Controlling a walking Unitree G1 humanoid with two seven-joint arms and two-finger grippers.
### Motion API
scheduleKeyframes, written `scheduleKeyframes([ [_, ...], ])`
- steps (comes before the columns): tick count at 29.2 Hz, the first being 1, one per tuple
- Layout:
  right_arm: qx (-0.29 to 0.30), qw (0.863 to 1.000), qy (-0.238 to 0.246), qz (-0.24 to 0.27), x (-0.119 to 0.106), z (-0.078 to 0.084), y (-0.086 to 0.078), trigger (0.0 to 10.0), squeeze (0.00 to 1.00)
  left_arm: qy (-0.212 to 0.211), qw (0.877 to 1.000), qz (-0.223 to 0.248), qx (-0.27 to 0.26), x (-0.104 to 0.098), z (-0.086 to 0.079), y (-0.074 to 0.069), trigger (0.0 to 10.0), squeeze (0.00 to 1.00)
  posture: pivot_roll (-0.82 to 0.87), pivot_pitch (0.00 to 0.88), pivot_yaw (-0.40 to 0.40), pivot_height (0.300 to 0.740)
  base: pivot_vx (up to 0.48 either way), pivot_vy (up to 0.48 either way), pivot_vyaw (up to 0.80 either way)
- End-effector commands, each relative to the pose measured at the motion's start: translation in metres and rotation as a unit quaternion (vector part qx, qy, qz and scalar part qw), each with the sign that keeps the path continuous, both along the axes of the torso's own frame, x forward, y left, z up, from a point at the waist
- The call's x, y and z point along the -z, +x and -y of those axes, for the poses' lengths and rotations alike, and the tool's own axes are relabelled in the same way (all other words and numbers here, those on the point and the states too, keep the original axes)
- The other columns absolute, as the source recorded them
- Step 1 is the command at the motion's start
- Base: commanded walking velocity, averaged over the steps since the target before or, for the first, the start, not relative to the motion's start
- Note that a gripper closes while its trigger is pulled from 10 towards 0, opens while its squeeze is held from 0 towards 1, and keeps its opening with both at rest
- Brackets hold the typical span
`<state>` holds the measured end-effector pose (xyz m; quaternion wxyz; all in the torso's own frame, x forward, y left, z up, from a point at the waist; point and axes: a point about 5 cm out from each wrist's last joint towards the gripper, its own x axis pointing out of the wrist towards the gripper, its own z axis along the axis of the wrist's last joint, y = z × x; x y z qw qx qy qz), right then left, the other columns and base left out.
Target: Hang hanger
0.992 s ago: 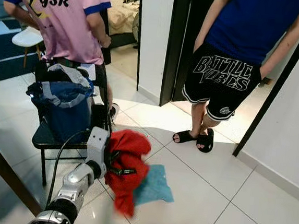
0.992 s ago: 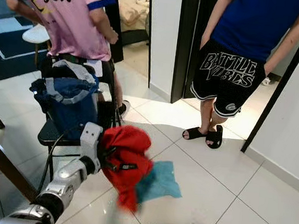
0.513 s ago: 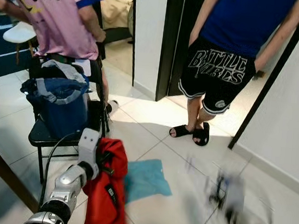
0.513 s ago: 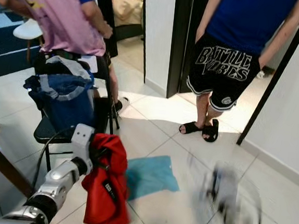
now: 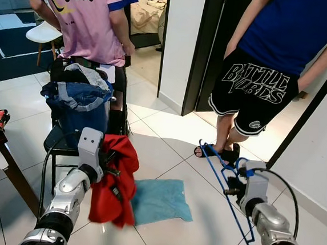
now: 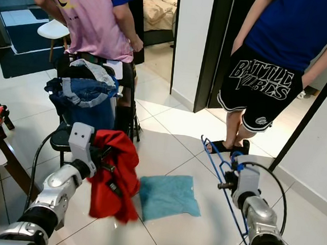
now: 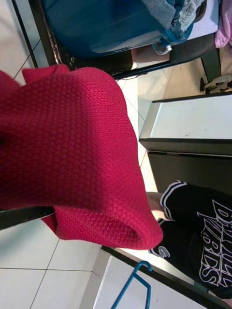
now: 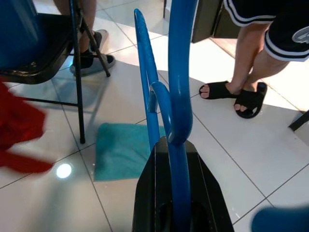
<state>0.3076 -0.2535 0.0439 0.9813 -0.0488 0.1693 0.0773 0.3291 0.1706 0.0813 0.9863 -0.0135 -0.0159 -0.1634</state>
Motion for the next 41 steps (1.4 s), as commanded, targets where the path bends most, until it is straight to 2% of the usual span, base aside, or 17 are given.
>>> scheduleKeyframes([
  [1, -0.007, 1.0, -0.003, -0.005, 0.002, -0.002, -0.001, 10.0, 0.0, 0.001, 1.0, 0.019, 0.004, -0.007, 0.003, 0.002, 10.0, 0.0, 0.01, 0.0, -0.024, 0.74, 0.0, 0.0, 0.0],
  [5, -0.041, 0.999, -0.022, -0.009, 0.001, -0.004, -0.002, 10.0, 0.0, -0.001, 0.999, 0.046, -0.013, -0.017, 0.005, 0.002, 10.0, 0.0, 0.03, 0.0, -0.029, 0.74, 0.0, 0.0, 0.8],
  [8, -0.041, 0.999, -0.019, -0.001, -0.002, -0.002, 0.0, 10.0, 0.0, 0.005, 0.998, 0.066, -0.019, -0.027, 0.003, 0.003, 10.0, 0.0, 0.03, 0.0, -0.029, 0.74, 0.0, 0.0, 0.8],
  [9, -0.037, 0.999, -0.013, 0.008, -0.006, -0.001, 0.002, 10.0, 0.0, 0.014, 0.996, 0.09, -0.026, -0.039, 0.001, 0.006, 10.0, 0.0, 0.03, 0.0, -0.029, 0.74, 0.0, 0.0, 0.8],
  [10, -0.037, 0.999, -0.013, 0.008, -0.006, -0.001, 0.002, 10.0, 0.0, 0.014, 0.996, 0.09, -0.026, -0.039, 0.001, 0.006, 10.0, 0.0, 0.03, 0.0, -0.029, 0.74, 0.0, 0.0, 0.8],
  [11, -0.04, 0.999, -0.006, 0.019, -0.01, -0.001, 0.005, 10.0, 0.0, 0.019, 0.993, 0.115, -0.037, -0.054, -0.002, 0.01, 10.0, 0.0, 0.04, 0.0, -0.031, 0.74, 0.0, 0.0, 0.8],
  [12, -0.04, 0.999, -0.006, 0.019, -0.01, -0.001, 0.005, 10.0, 0.0, 0.019, 0.993, 0.115, -0.037, -0.054, -0.002, 0.01, 10.0, 0.0, 0.04, 0.0, -0.031, 0.74, 0.0, 0.0, 0.8],
  [14, -0.047, 0.998, 0.005, 0.035, -0.017, -0.002, 0.009, 10.0, 0.0, 0.033, 0.984, 0.161, -0.064, -0.082, -0.012, 0.015, 10.0, 0.0, 0.04, 0.0, -0.029, 0.74, 0.0, 0.0, 0.8],
  [15, -0.049, 0.998, 0.007, 0.039, -0.019, -0.002, 0.01, 10.0, 0.0, 0.037, 0.982, 0.172, -0.071, -0.089, -0.015, 0.016, 10.0, 0.0, 0.04, 0.0, -0.029, 0.74, 0.0, 0.0, 0.8],
  [18, -0.055, 0.997, 0.012, 0.051, -0.025, -0.004, 0.014, 10.0, 0.0, 0.043, 0.977, 0.186, -0.091, -0.097, -0.02, 0.016, 10.0, 0.0, 0.04, 0.0, -0.028, 0.74, 0.0, 0.0, 0.8],
  [26, -0.049, 0.996, 0.014, 0.067, -0.031, -0.005, 0.018, 10.0, 0.0, 0.023, 0.976, 0.187, -0.106, -0.1, -0.02, 0.012, 10.0, 0.0, 0.04, 0.0, -0.028, 0.74, 0.187, 0.0, 0.7],
  [31, -0.045, 0.995, 0.015, 0.083, -0.04, -0.005, 0.024, 10.0, 0.0, 0.023, 0.972, 0.209, -0.103, -0.115, -0.012, 0.008, 10.0, 0.0, 0.05, 0.0, -0.036, 0.74, 0.301, 0.0, 0.0],
  [41, -0.06, 0.992, 0.03, 0.105, -0.05, -0.007, 0.028, 10.0, 0.0, 0.017, 0.969, 0.227, -0.101, -0.129, -0.007, 0.008, 10.0, 0.0, 0.04, 0.0, -0.036, 0.74, 0.341, 0.0, 0.0],
])
